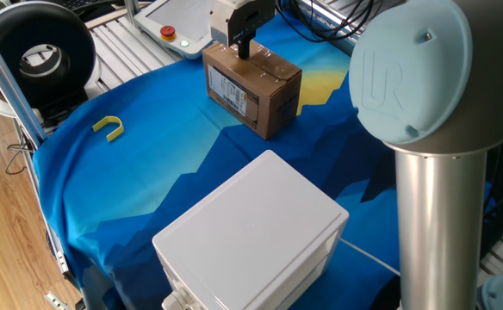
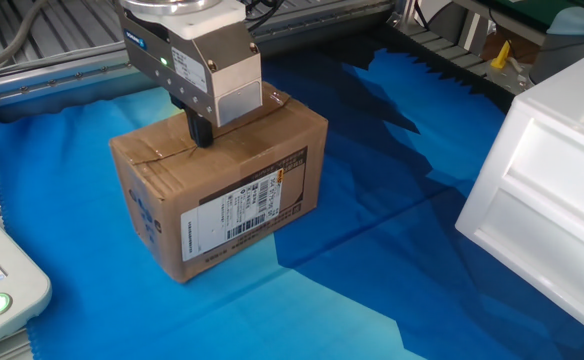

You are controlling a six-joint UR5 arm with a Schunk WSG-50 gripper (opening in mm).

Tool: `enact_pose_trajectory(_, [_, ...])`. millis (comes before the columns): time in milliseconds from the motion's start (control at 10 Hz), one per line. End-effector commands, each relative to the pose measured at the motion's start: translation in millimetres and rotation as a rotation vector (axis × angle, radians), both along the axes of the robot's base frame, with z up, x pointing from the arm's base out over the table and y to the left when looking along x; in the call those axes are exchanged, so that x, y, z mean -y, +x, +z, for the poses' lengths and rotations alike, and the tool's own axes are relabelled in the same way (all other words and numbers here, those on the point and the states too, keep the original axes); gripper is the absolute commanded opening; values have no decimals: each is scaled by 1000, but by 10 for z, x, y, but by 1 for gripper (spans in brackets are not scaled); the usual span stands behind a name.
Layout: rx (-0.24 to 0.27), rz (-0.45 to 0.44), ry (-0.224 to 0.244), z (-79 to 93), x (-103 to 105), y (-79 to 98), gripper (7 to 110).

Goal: Cover the box

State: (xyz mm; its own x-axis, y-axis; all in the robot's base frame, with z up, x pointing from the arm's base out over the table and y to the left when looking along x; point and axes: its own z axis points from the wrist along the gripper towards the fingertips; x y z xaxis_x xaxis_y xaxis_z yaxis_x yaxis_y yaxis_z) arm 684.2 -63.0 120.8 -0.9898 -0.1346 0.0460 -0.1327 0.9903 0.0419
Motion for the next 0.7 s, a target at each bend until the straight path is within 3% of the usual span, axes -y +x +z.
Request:
enact_pose_trajectory(0, [4, -4, 10, 13, -14, 9, 7])
enact_pose_trajectory(600, [5, -6, 2, 3, 2, 18, 7])
